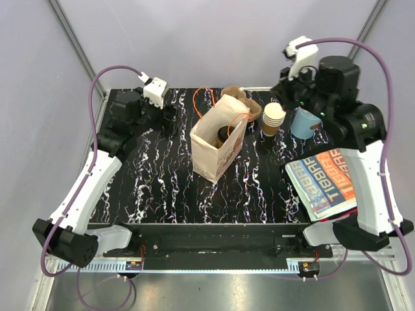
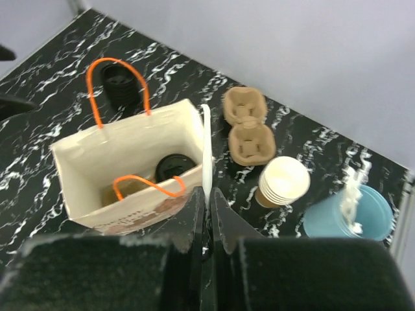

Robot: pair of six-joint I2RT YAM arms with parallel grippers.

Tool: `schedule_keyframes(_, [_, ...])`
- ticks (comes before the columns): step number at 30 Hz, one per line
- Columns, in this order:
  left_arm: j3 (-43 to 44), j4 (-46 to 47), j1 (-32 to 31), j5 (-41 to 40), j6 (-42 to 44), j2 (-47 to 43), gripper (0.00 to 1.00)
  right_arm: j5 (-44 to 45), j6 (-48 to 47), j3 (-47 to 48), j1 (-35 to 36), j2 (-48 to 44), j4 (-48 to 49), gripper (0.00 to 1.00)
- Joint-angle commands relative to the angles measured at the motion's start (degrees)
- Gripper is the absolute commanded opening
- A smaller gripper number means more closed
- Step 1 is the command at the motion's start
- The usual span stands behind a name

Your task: Pack the takeout coffee

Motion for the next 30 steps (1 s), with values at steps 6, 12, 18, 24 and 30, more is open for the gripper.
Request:
schedule_keyframes(6, [-1.41,4.27,2.49,0.98,-0.68,-0.24,0.99,10.71,-5.16,3.30,16.76,5.93,-0.74,0.08])
schedule_keyframes(12, [-1.41,4.27,4.43,1.85,-1.30,-0.41,0.99,14.31,-6.04,-0.12,22.56,7.34,-0.83,0.07])
schedule_keyframes(18, [-0.98,4.27,4.70,2.91,-1.91,-0.50,0.99,17.04,-7.71,-5.48,25.11,8.75,1.71,0.07])
schedule_keyframes(24, [-1.24,4.53,4.78,3.17,-2.09,-0.33,0.99,18.00,-10.43,-12.34,27.40,9.89,9.79,0.07])
schedule_keyframes(30, [-1.41,4.44,4.78,3.70,-2.35,-0.50,0.99,21.78,-14.38,-16.73,29.25,11.30,16.65,0.08])
